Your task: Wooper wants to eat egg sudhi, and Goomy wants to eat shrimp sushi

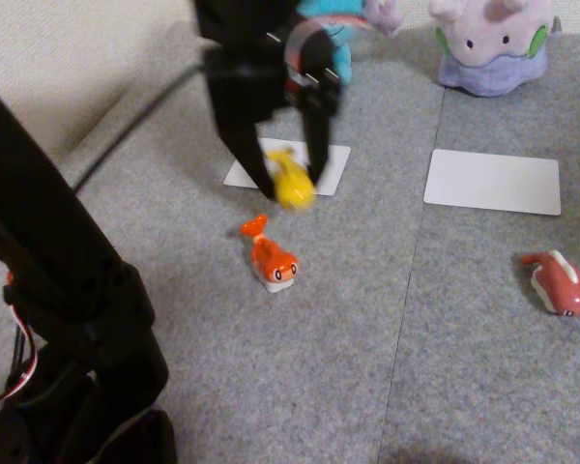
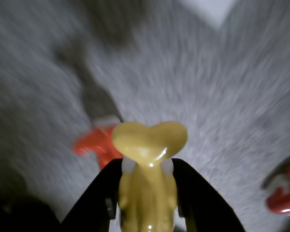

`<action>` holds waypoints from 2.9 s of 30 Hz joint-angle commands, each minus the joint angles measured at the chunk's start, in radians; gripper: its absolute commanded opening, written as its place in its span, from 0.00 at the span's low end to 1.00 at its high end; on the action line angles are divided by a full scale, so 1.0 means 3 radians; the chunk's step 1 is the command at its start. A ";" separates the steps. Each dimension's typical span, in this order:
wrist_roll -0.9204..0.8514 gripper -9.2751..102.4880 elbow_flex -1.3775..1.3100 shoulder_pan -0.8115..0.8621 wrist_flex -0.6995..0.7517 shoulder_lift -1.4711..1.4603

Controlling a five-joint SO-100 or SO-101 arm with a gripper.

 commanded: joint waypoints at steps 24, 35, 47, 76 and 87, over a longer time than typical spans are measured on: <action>0.1703 0.11 -0.2004 -0.0624 -0.0455 -0.1841; 0.2332 0.11 -0.2188 -0.0665 -0.0399 -0.2163; 0.2347 0.38 -0.2183 -0.0542 -0.0399 -0.2398; 0.1493 0.50 -0.1739 -0.1232 0.1381 -0.0066; 0.0026 0.50 0.0276 -0.0972 0.1043 0.1094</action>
